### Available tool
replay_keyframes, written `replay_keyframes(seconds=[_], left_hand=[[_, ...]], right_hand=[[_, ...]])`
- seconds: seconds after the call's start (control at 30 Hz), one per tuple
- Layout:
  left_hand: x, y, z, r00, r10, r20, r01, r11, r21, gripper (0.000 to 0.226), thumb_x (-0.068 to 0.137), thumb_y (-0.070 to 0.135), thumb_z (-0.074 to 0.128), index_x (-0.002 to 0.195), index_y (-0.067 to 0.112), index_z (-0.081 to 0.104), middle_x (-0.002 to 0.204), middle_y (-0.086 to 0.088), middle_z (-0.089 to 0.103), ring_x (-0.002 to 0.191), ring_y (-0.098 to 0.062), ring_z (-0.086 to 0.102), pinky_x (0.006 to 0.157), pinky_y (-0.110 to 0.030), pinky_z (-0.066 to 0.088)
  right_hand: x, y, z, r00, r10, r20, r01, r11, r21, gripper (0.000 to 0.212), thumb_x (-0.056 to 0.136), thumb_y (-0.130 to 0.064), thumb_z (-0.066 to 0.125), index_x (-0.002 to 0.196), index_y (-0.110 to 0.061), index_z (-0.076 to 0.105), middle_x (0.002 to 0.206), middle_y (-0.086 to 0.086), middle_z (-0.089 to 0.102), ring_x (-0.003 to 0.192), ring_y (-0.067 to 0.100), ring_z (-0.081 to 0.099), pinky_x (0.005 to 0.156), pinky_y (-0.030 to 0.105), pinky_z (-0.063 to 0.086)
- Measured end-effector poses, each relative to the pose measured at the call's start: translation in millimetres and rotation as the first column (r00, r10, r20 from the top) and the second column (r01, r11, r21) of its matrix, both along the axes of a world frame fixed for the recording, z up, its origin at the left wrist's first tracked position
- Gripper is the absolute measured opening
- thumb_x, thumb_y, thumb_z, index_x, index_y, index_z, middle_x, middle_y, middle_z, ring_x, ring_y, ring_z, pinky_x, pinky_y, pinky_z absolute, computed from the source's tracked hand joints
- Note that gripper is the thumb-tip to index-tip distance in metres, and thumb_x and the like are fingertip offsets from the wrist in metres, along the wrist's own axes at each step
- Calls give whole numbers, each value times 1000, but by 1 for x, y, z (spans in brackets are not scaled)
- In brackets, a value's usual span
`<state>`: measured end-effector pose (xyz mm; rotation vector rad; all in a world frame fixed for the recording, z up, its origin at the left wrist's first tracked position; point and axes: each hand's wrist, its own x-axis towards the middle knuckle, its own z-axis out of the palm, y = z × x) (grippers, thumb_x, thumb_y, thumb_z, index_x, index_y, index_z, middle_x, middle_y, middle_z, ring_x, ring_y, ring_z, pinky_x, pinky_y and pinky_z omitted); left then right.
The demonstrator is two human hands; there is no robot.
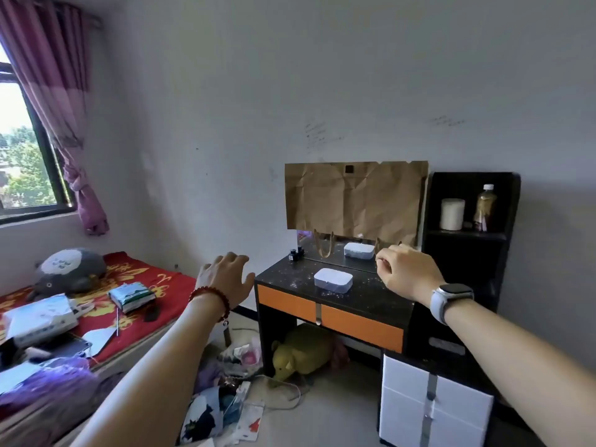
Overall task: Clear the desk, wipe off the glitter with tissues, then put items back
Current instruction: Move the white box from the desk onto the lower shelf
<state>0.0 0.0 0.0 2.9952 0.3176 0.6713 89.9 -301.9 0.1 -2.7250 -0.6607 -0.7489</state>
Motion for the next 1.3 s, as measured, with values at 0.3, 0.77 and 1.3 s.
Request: replay_keyframes(seconds=[0.3,0.77,1.3], left_hand=[[140,32,-103,994,-64,-87,53,991,-119,38,90,32,45,125,19,49,127,-5,55,116,-25,51,96,-39,41],[315,135,-212,980,13,-198,-92,914,-396,32,90,32,48,118,19,57,117,-5,60,105,-24,56,89,-38,47],[627,224,-271,855,-375,-359,176,860,-479,37,90,31,49,123,16,51,125,-6,54,115,-27,50,95,-39,43]], right_hand=[[137,76,-111,982,67,-176,-62,998,33,25,90,-22,41,103,-14,62,107,5,66,104,26,53,80,38,47],[311,200,-223,922,150,-358,-81,976,202,18,85,-9,54,98,-9,66,96,10,70,92,30,58,78,36,47],[508,291,-263,784,-168,-598,363,905,220,25,87,-8,52,110,-7,61,111,9,63,107,26,54,93,37,43]])
